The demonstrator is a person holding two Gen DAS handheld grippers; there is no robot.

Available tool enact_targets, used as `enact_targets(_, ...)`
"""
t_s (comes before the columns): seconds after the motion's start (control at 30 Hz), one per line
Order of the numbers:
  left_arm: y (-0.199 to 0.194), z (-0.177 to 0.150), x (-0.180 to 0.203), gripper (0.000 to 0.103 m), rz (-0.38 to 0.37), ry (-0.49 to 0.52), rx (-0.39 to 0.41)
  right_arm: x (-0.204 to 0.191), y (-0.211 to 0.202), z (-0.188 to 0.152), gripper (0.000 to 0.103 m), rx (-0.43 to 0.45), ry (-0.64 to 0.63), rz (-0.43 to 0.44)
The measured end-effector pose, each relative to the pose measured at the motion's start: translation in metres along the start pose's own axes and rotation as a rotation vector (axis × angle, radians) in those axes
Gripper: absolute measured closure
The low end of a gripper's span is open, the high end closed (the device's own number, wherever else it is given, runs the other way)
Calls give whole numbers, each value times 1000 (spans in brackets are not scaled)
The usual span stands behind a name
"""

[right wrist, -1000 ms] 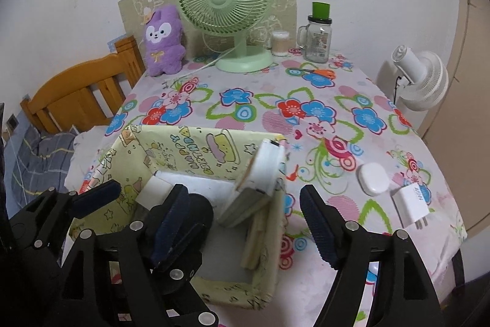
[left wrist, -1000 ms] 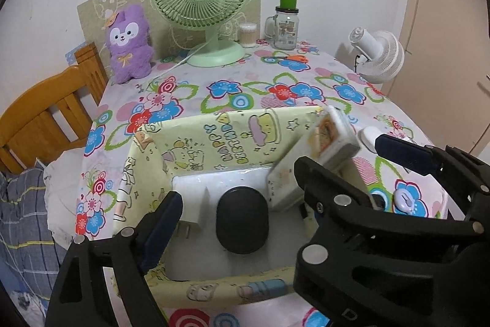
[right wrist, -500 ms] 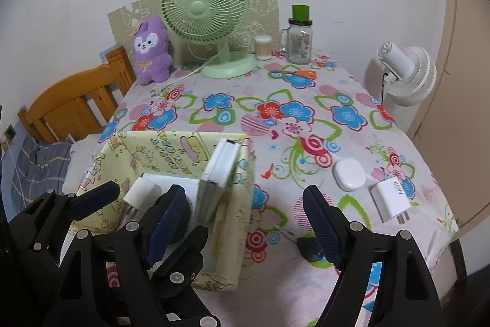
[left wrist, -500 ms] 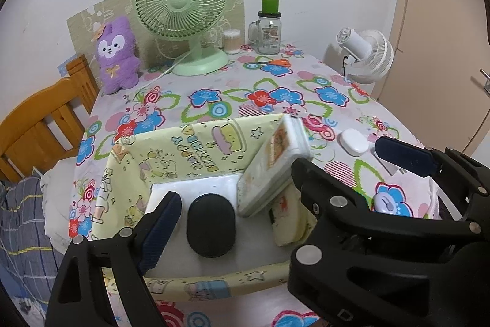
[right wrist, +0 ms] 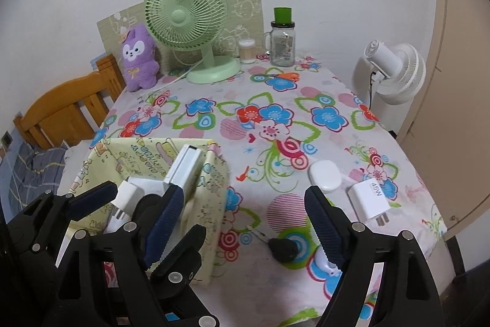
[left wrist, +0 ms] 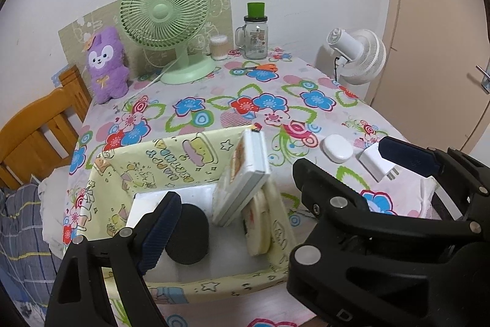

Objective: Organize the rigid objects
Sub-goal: 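Withdraw both grippers from the box toward the black object and white charger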

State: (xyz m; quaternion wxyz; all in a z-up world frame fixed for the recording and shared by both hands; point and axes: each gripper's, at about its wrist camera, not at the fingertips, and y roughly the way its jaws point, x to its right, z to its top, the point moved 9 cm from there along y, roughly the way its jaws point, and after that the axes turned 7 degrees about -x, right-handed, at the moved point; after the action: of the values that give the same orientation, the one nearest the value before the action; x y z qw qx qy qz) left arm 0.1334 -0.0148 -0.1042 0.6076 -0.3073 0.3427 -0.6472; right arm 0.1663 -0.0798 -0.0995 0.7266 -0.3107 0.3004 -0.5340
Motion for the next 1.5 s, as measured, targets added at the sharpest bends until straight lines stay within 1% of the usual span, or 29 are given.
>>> enact_targets(0.17,0,3,8,12,-1,4,0,11,-3,1,18,5,9,-6)
enact_targets(0.4,2,7,30,12,-5,23,2,29,-6,-1,16,9,28,-16)
enact_targets(0.63,3,9,48,12,-25,29,5,50,-11,-2,11,15,37,-50)
enact_targets(0.87,8,8,63,12,-39,28,-5,68,-13,-6,10,10,42,-60)
enact_targets(0.97,11,6,71,10,-45,24,-12,74,-12,-9,10,5,39,-69)
enact_targets(1.3,13,4,92,7,-56,28,3,95,-13,-15,9,4,30,-69)
enact_targets(1.5,23,-1,106,7,-84,11,-3,111,-8,-21,9,2,17,-79)
